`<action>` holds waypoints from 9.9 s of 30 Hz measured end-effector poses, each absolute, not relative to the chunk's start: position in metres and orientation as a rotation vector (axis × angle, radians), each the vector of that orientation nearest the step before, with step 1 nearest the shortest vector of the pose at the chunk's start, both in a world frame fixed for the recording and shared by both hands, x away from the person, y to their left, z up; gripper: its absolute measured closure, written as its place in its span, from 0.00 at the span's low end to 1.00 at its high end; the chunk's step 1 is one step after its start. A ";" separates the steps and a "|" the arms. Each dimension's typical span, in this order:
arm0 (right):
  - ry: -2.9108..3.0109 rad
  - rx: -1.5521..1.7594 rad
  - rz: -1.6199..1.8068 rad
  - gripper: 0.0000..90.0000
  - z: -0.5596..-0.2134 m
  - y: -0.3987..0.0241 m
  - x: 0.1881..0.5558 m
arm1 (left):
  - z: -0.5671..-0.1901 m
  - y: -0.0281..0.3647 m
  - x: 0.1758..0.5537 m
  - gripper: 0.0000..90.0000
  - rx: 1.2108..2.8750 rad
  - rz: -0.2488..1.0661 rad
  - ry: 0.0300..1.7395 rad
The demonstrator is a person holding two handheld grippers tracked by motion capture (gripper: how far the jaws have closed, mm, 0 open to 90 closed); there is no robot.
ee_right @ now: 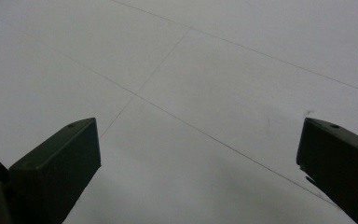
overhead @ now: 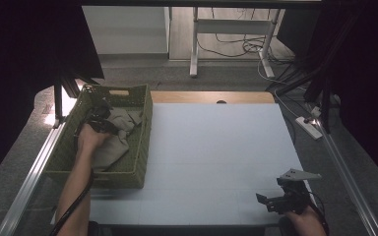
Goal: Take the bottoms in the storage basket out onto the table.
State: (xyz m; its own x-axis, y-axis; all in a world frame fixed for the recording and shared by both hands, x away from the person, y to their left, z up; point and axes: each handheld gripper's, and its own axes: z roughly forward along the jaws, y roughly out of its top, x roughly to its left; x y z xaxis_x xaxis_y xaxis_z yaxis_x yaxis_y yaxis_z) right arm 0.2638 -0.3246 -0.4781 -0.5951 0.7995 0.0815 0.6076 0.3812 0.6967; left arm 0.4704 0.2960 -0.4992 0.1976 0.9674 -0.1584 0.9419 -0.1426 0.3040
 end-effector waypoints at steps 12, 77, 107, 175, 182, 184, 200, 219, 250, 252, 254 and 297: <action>2.371 1.253 1.033 0.00 -0.478 -0.326 0.264 | -0.471 0.301 0.465 0.77 1.993 0.252 1.815; 2.370 1.273 1.073 0.00 -0.477 -0.327 0.267 | -0.271 0.238 0.402 0.77 1.978 0.376 1.118; 2.370 1.271 1.084 0.00 -0.477 -0.328 0.267 | -0.225 0.154 0.406 0.77 2.004 0.330 0.877; 2.356 1.283 1.119 0.00 -0.477 -0.331 0.266 | -0.334 0.038 0.437 0.76 2.090 0.154 0.786; 2.359 1.280 1.114 0.00 -0.477 -0.331 0.266 | -0.352 0.039 0.438 0.76 2.094 0.152 0.815; 2.365 1.281 1.114 0.00 -0.477 -0.331 0.267 | -0.357 0.039 0.437 0.76 2.088 0.141 0.818; 2.376 1.271 1.114 0.00 -0.477 -0.329 0.269 | -0.393 0.031 0.436 0.75 2.125 0.102 0.847; 2.387 1.270 1.112 0.00 -0.478 -0.329 0.270 | -0.437 0.026 0.434 0.77 2.170 0.066 0.873; 2.391 1.264 1.105 0.00 -0.478 -0.328 0.270 | -0.512 0.022 0.436 0.74 2.262 0.064 0.886; 2.387 1.268 1.107 0.00 -0.478 -0.328 0.270 | -0.515 0.023 0.437 0.73 2.265 0.054 0.898; 2.386 1.270 1.110 0.00 -0.478 -0.329 0.270 | -0.517 0.025 0.438 0.72 2.254 0.038 0.911; 2.409 1.255 1.090 0.00 -0.478 -0.327 0.270 | -0.525 0.036 0.430 0.00 2.101 -0.009 0.844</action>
